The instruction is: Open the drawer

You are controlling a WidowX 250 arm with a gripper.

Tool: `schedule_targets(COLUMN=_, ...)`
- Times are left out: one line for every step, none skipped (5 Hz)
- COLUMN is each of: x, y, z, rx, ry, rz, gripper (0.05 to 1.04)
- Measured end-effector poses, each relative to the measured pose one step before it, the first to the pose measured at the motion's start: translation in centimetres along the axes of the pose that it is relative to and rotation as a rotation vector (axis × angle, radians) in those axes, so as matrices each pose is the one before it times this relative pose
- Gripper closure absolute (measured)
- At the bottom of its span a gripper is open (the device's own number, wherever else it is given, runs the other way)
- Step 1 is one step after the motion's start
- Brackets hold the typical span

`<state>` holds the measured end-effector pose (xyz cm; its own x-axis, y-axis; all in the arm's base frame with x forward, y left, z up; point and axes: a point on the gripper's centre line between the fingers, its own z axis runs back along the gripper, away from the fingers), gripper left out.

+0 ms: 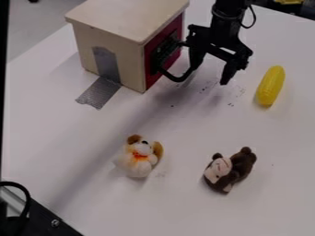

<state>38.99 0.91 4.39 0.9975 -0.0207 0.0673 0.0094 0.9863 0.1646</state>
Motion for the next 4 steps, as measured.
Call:
schedule_targets(x=0.204, y=2.994, z=1.350, rx=0.0188, ry=-0.0500, rz=0.0669, gripper=0.085)
schedule_targets(x=-0.218, y=0.107, z=-0.110, rx=0.0005, ry=-0.0012, rz=0.0051, gripper=0.085)
schedule_targets(x=0.047, y=-0.243, z=-0.016, rx=-0.0224, ry=-0.0027, rz=0.0106, gripper=0.085)
schedule_targets(x=0.060, y=-0.406, z=-0.189, rx=-0.0235, ry=0.0029, rz=0.0081, gripper=0.085)
